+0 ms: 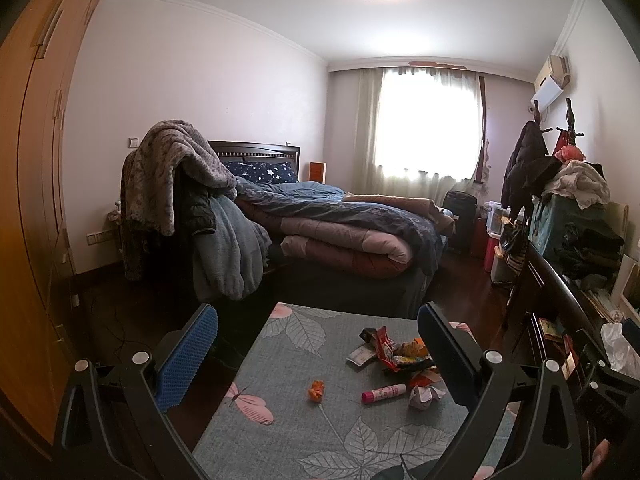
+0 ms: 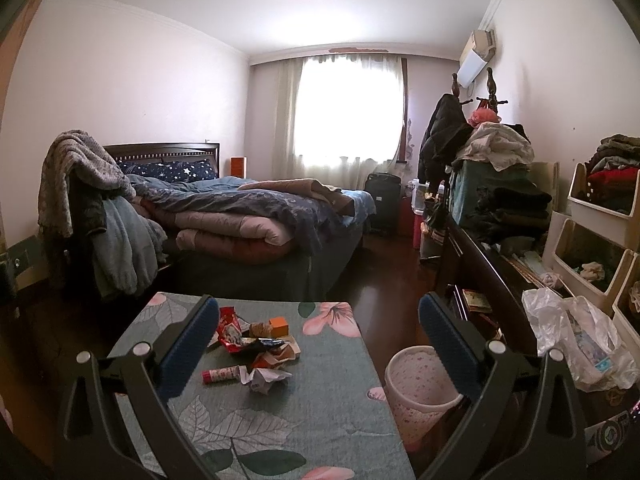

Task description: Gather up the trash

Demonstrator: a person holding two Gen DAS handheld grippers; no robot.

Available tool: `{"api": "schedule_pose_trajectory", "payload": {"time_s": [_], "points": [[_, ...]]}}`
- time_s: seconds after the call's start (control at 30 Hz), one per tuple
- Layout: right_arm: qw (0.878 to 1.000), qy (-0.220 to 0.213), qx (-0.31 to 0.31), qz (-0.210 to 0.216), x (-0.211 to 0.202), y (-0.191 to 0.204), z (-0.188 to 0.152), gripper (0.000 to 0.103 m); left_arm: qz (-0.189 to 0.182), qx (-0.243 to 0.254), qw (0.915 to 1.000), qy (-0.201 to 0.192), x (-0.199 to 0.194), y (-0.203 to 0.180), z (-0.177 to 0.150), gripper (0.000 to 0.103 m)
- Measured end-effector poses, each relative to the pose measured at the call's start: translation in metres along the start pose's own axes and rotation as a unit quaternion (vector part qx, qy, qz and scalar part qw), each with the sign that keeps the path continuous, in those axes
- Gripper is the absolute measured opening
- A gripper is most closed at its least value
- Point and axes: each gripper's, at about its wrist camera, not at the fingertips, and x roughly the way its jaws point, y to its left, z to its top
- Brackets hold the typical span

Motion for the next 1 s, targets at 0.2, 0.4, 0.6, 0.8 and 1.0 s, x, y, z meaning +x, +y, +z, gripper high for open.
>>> {"api": "schedule_pose_trajectory", "payload": {"time_s": [0.2,0.4,0.6,0.8,1.0], "points": [[1.000,0.001,0.000,0.001,0.0002,-0.0002,-0.0012,0.100,0.000,-0.001,1.0000,0.001,0.0002,0.0005,-0.0002,0.099],[1.000,0.002,0.001,0.003,0.0006,0.0017,-0.0026,0.100,-0.001,0.000,1.0000,0.001,0.0008,0.0010,0.0001,0.099],[1.000,0.002,0.001,0.003,0.0005,0.0017,-0.0024,0.100,-0.001,0.000,1.0000,0.001,0.0006,0.0007,0.0007,0.099],[1.000,0.002,0.001,0.001,0.0003,0.0039,-0.0037,0.100,0.000,0.000,1.0000,0.001,0.0005,0.0006,0.0002,0.099],[1.000,0.002,0.001,0.002,0.0003,0.0027,-0.0031,0.100,-0.001,0.001,1.0000,0.002,0.0006,0.0006,0.0007,0.099]]}}
